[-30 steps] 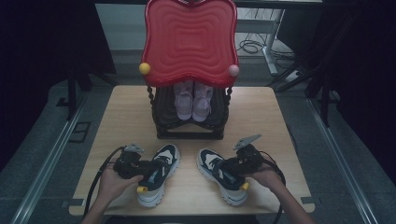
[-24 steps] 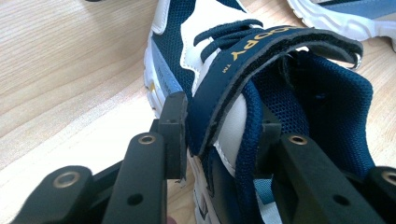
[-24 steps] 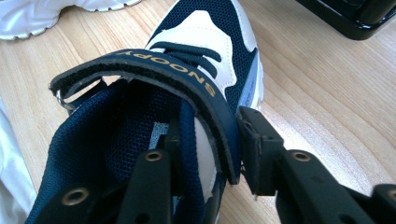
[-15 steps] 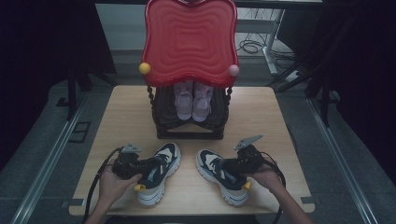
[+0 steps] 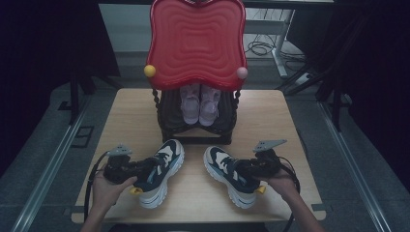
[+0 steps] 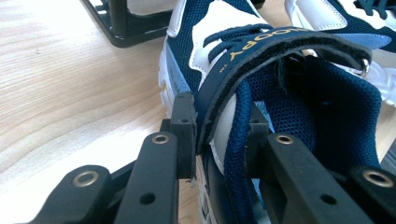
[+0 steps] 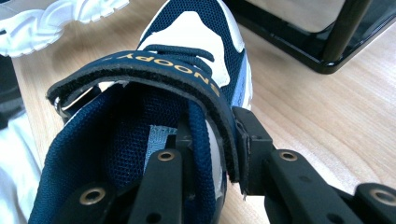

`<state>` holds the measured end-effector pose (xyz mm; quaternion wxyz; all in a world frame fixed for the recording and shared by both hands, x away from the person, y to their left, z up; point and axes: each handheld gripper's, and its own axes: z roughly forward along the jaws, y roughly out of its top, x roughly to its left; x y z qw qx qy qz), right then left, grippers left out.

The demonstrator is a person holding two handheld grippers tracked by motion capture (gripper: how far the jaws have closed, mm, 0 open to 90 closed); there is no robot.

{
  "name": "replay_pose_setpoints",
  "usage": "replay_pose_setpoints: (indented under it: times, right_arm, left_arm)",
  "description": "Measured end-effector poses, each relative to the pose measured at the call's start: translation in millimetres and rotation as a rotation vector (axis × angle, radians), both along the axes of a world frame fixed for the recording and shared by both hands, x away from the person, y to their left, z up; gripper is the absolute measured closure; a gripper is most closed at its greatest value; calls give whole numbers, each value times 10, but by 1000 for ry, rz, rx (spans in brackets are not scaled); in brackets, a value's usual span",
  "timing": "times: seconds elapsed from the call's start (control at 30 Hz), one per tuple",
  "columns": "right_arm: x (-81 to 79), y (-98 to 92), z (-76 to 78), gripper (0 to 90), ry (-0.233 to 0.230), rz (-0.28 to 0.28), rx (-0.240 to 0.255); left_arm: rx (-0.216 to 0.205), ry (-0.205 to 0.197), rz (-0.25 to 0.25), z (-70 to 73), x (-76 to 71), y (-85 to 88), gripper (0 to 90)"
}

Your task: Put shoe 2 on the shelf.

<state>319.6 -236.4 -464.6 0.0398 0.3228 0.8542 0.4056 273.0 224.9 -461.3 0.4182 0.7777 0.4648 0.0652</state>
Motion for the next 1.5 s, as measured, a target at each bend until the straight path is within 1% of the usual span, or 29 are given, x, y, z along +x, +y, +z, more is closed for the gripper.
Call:
replay_pose_setpoints:
  times: [0.13,0.23,0.37,0.43,0.47,0.5,0.6,0.7,0.77,0.93,0.97,1.0,1.1,1.13,1.17,1.27,1.3,1.33,1.4,1.43,1.5]
  right_arm:
    - [-3,-65,-7,741,-2,-20,42]
    - [-16,-118,-2,741,-16,-33,73]
    - [-43,-199,3,741,-46,-61,109]
    - [-61,-257,11,741,-53,-69,141]
    - [-73,-296,16,741,-53,-76,166]
    - [-80,-320,18,741,-53,-81,180]
    - [-99,-418,16,741,-65,-108,227]
    - [-122,-524,-10,740,-70,-146,271]
    - [-132,-599,-35,741,-73,-163,297]
    - [-138,-730,-71,741,-79,-212,327]
    - [-140,-750,-77,741,-80,-219,333]
    - [-141,-774,-82,741,-84,-226,342]
    - [-136,-817,-96,741,-92,-238,351]
    - [-135,-834,-96,741,-87,-243,350]
    - [-132,-845,-99,741,-95,-248,349]
    - [-140,-891,-103,742,-90,-267,368]
    - [-141,-908,-100,742,-92,-274,378]
    - [-142,-922,-93,743,-94,-276,380]
    - [-138,-951,-73,744,-103,-287,390]
    - [-135,-963,-61,744,-110,-294,395]
    - [-127,-987,-37,744,-123,-305,407]
  left_arm:
    - [-29,-7,10,5,-4,69,734]
    - [-57,-12,10,14,-18,125,735]
    - [-83,-22,17,28,-39,197,735]
    - [-104,-24,26,28,-53,238,736]
    - [-111,-24,26,27,-56,258,736]
    - [-127,-25,28,24,-57,290,736]
    - [-156,-23,25,22,-39,352,736]
    - [-150,-33,17,46,-18,381,736]
    - [-158,-41,15,55,-2,406,736]
    - [-200,-53,18,52,41,491,737]
    - [-216,-59,23,52,45,517,737]
    - [-225,-61,28,51,45,533,737]
    - [-244,-69,45,54,26,597,738]
    - [-247,-69,48,56,18,611,738]
    - [-253,-73,51,56,6,636,738]
    - [-278,-76,64,62,-31,691,738]
    - [-281,-78,65,68,-39,707,738]
    - [-287,-87,70,76,-51,725,738]
    - [-302,-104,74,90,-70,765,738]
    - [-315,-106,73,96,-73,790,738]
    - [-326,-108,75,103,-68,818,738]
